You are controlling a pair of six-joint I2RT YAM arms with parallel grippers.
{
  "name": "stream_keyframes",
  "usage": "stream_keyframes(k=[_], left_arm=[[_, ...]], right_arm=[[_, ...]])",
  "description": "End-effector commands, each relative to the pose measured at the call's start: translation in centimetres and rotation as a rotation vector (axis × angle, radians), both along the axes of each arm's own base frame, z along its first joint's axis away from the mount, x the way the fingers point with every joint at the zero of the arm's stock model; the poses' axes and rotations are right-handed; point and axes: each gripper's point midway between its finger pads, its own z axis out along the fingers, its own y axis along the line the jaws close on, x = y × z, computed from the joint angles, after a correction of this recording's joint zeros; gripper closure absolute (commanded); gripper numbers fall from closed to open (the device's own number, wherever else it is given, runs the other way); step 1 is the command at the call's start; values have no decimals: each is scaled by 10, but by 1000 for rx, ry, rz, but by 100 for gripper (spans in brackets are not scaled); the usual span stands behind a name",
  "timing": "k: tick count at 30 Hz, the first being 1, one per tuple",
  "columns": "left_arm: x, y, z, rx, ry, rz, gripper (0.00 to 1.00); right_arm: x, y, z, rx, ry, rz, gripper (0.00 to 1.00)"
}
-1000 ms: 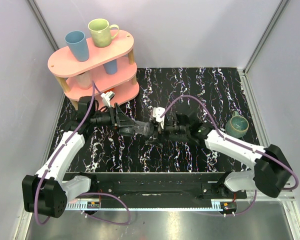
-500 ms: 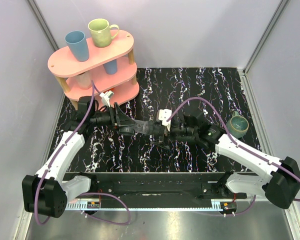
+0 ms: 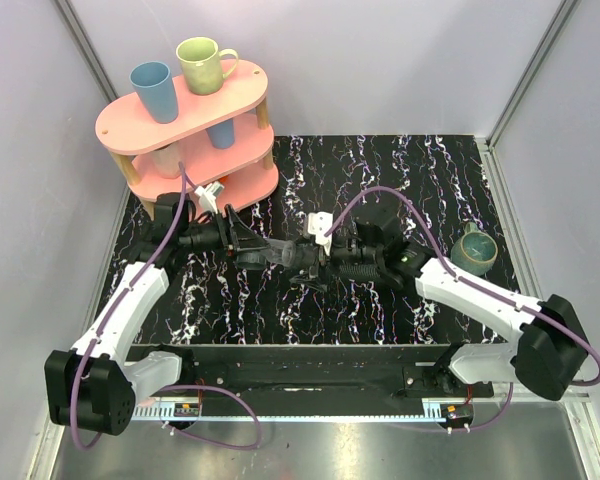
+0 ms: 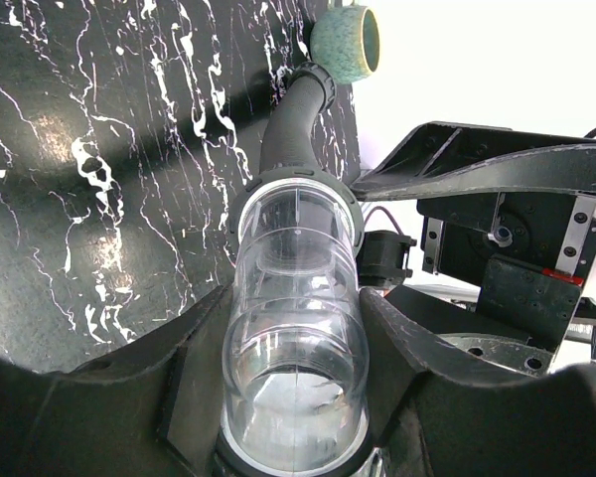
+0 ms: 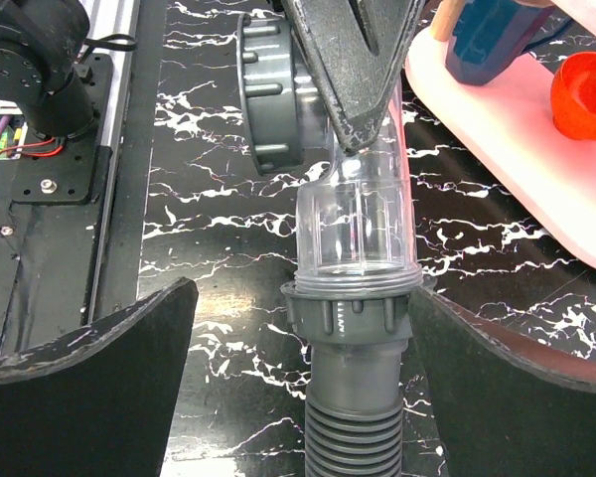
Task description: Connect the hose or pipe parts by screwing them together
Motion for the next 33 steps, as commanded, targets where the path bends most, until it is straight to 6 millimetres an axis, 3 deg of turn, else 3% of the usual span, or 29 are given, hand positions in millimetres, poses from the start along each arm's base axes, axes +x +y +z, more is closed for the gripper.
stream_keyframes(k=[1,11,16,25,29,33], left_arm=[[-5,-8,50,-90,-151,-56,100],[-5,-8,57,-107,-180,-58,100],[-4,-8,54,-100,-183,-51,100],[0,-3,38,-28,-154,-36,100],[0,-3,38,-28,-144,-34,100],[3,-4,38,-29,-135,-29,100]], right_arm=[[-22,12,-16,-3,84,105,3],[-23,22,-56,-63,207,116,4],[-20,21,-55,-63,195,102,4],[12,-6,-15,-46,17,-143,0],[11,-24,9,-51,-51,-191,0],[2,-28,31,-20,-79,-163,1]])
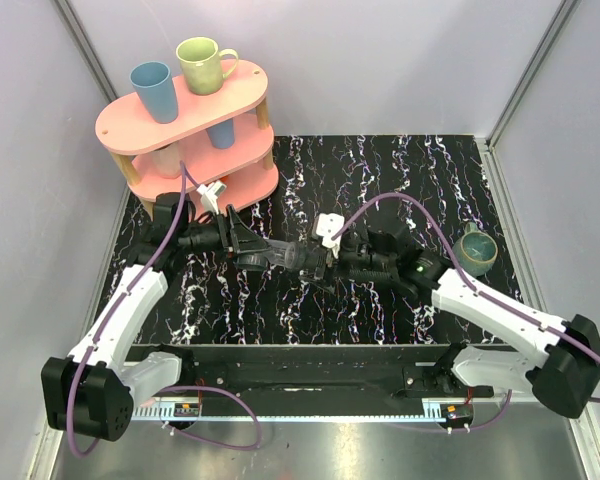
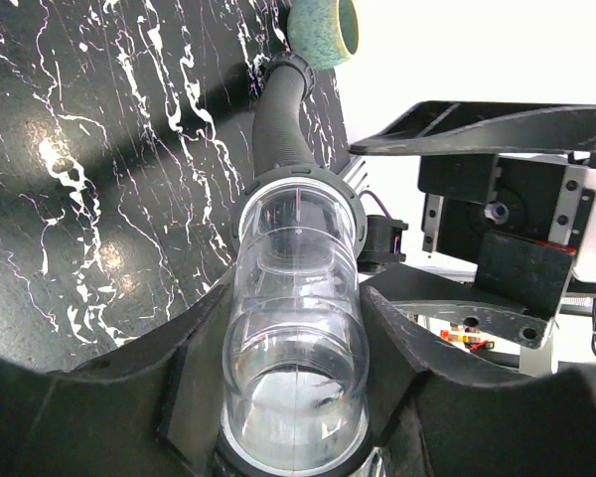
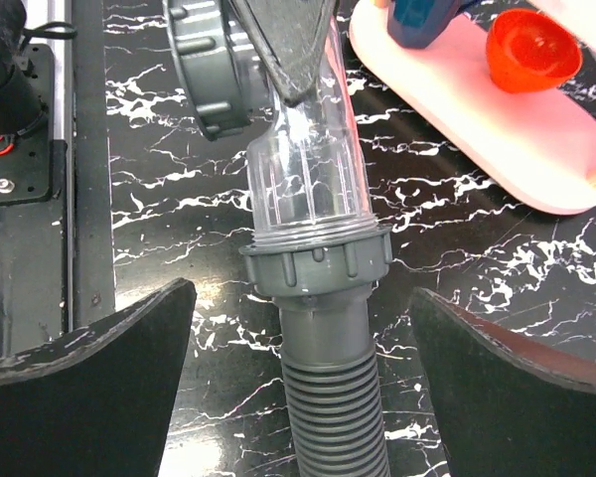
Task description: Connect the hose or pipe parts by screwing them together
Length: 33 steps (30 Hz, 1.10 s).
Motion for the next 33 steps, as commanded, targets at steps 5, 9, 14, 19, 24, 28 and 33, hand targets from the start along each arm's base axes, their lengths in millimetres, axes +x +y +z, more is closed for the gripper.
stream_keyframes(k=[5,9,14,19,24,28,33], left_arm=[[13,-1,28,-24,-95,11,100],[12,-1,29,-32,-92,10,100],[9,-5,35,-77,-91,-8,100],[5,-5,41,-84,-116,-24,100],[5,-6,44,-92,-123,-36,100],[6,-7,44,-94,-123,-37,100],[9,-6,45,-88,-142,-28,100]], right_arm=[[-22,0,44,72,-69,90,1],[-24,8,48,113,-74,128,1],[-16,19,30,86,-37,134,2],[-14,28,7,56,22,149,3],[-14,36,-8,48,68,176,3],[-15,41,-21,37,116,193,4],[-21,43,-31,37,154,211,4]])
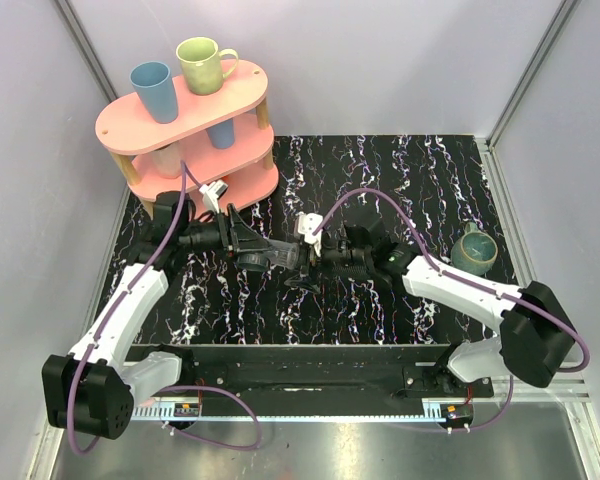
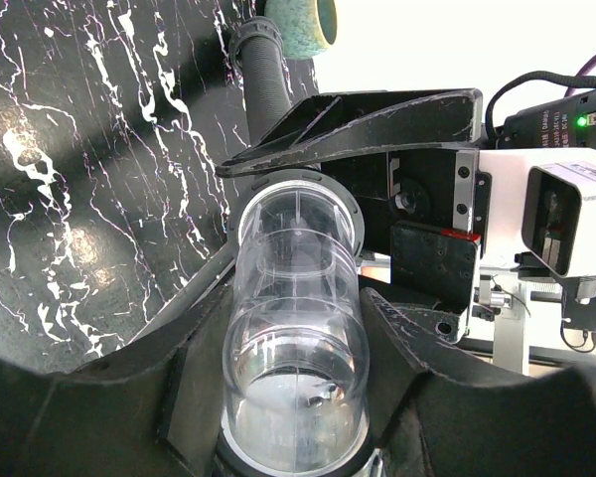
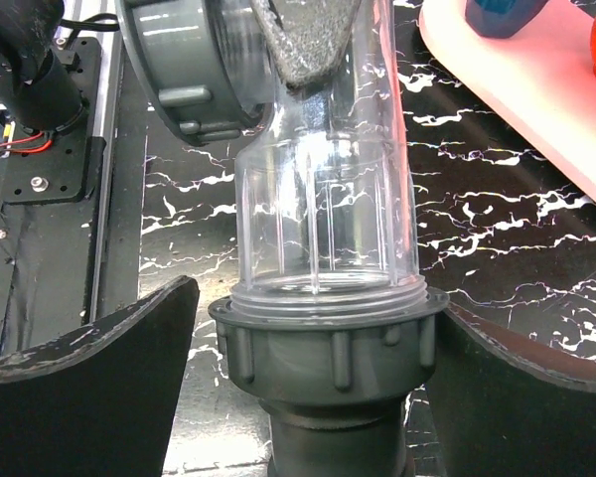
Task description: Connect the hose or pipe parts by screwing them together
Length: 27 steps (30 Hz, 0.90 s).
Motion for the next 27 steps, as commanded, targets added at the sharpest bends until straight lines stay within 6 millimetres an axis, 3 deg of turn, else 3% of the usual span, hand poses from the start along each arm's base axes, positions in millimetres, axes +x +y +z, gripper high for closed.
stream_keyframes(k=[1,6,12,16,21,27], left_arm=[[13,-1,36,-42,-170,6,100],[14,1,32,-8,-177,7,100],[16,2,27,9,-170,16,100],[16,2,24,10,-162,13,100],[16,2,25,9,-167,16,100],[15,2,25,8,-163,19,100]], right_arm=[[-22,7,5,31,55,80,4],[8,-10,19,14,-75,-102,1],[15,-36,50,29,-204,-208,0],[4,-43,71,33,-222,-176,0],[-20,-39,84,76,-195,-67,0],[-29,-27,81,92,-136,7,1]])
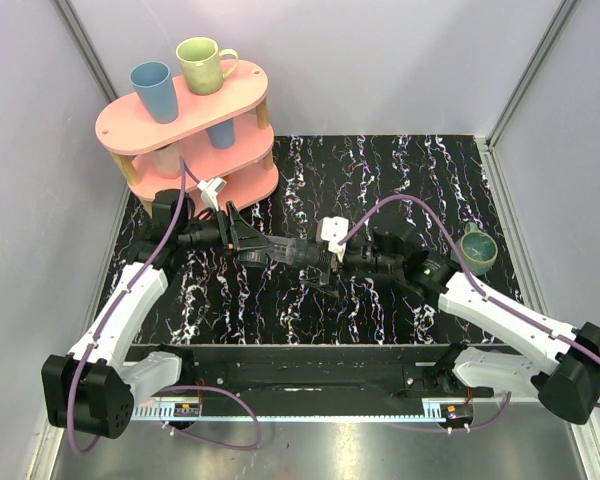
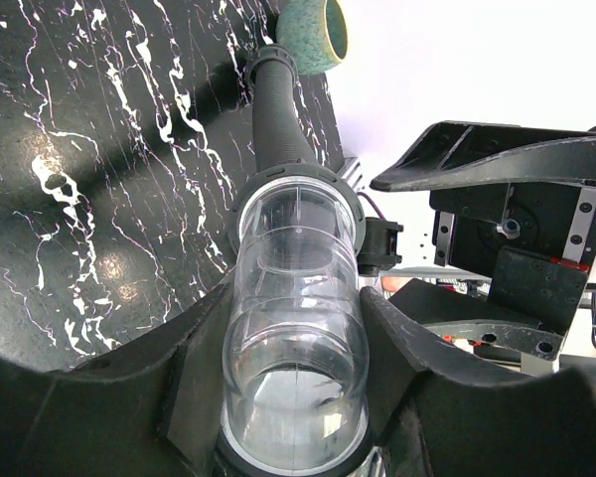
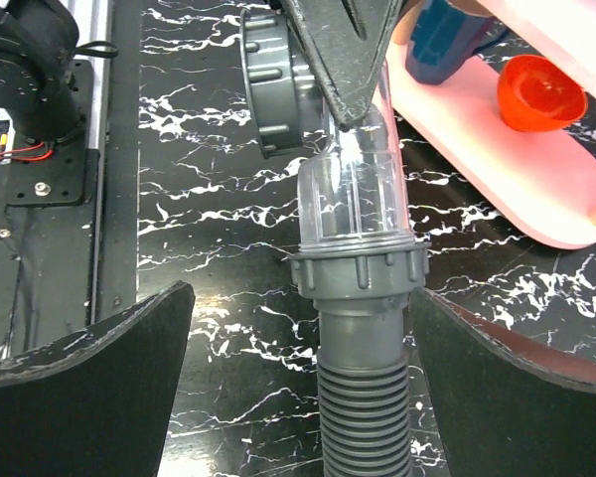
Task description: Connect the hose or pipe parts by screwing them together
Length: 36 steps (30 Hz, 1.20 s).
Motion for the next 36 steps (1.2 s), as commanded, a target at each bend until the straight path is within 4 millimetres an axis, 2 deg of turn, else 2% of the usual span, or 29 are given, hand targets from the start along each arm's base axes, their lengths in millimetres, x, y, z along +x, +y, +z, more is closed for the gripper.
stream_keyframes(k=[1,9,13,25,32,36], left_arm=[[6,-1,25,-23,-104,-1,100],[0,-3,33,-60,-107,-35,100],[-3,-3,38,-66,-127,-39,100],[-6,-4,54,-83,-165,-62,100],[-7,-5,52,-85,-168,-76,100],[-4,-5,53,-82,-169,-64,100]], right_arm=[[-11,15,19,48,13,92,1],[-8,34,4,45,69,138,2],[-6,38,-6,28,67,146,2],[0,50,-49,-45,150,171,3],[6,55,-53,-53,131,168,4],[1,57,-53,-49,140,199,5]])
